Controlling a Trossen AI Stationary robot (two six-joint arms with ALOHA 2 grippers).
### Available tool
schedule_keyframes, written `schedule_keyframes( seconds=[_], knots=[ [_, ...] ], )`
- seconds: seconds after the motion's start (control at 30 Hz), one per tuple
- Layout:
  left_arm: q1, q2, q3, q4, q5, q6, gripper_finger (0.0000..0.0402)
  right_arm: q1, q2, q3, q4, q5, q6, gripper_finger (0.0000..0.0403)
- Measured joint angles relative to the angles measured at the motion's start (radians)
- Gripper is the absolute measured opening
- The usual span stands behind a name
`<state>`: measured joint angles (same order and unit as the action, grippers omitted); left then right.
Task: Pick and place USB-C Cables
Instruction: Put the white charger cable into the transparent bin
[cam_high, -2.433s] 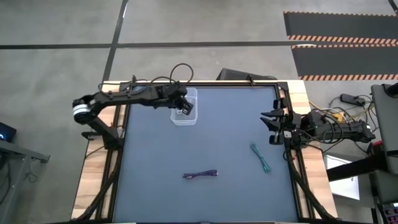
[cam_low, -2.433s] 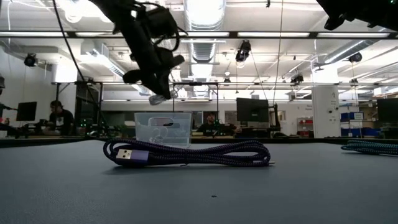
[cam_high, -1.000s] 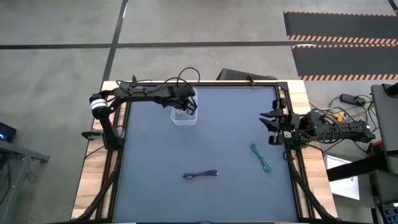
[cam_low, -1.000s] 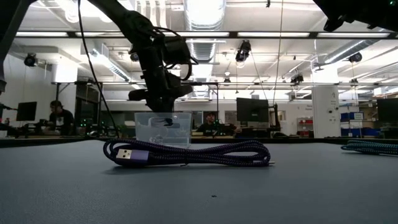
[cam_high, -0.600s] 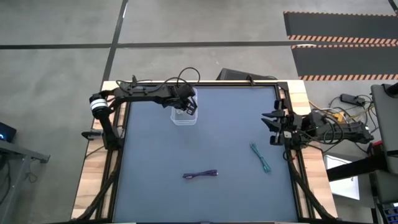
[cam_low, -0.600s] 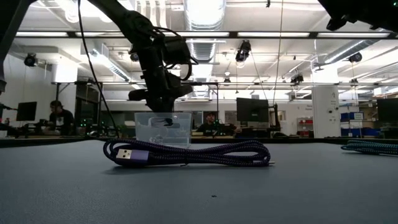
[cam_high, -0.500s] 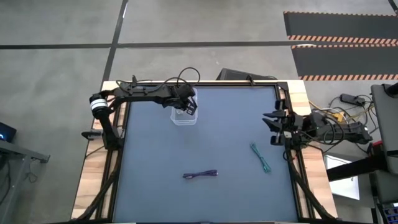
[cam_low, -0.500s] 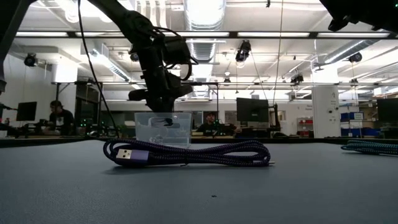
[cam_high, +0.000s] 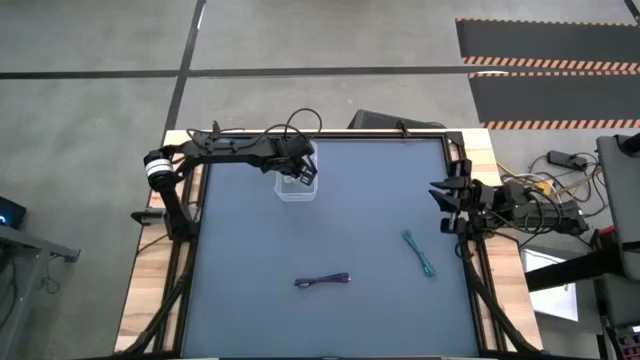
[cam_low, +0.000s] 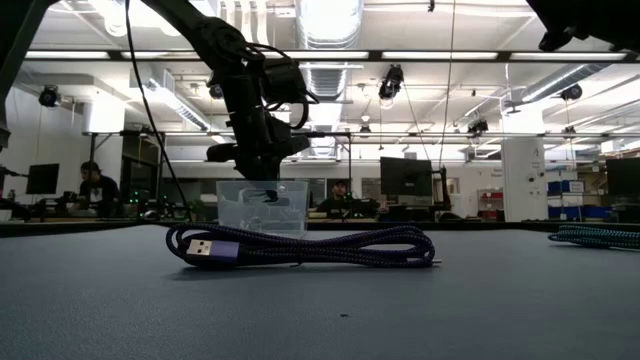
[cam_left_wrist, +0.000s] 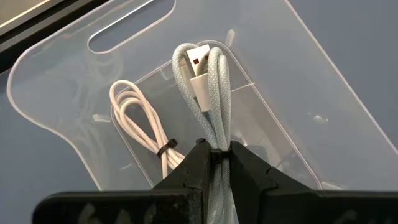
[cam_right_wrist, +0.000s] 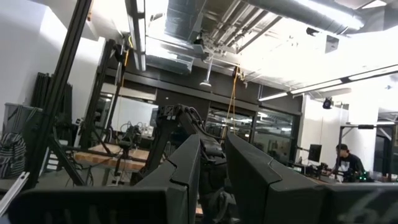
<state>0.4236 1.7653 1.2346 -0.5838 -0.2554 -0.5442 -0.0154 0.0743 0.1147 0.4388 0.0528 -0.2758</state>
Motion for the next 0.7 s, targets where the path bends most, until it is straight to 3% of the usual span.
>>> schedule_keyframes(
  seconds=[0.3,0.7],
  knots=[
    [0.0,0.0,0.0,0.0,0.0,0.0,0.0026,0.0,-0.07,-0.001,-0.071,0.0,-0.004,0.0068],
    [-0.001,0.0,0.0,0.0,-0.005,0.0,0.0026,0.0,-0.073,-0.004,-0.085,0.004,-0.013,0.0068]
  ],
)
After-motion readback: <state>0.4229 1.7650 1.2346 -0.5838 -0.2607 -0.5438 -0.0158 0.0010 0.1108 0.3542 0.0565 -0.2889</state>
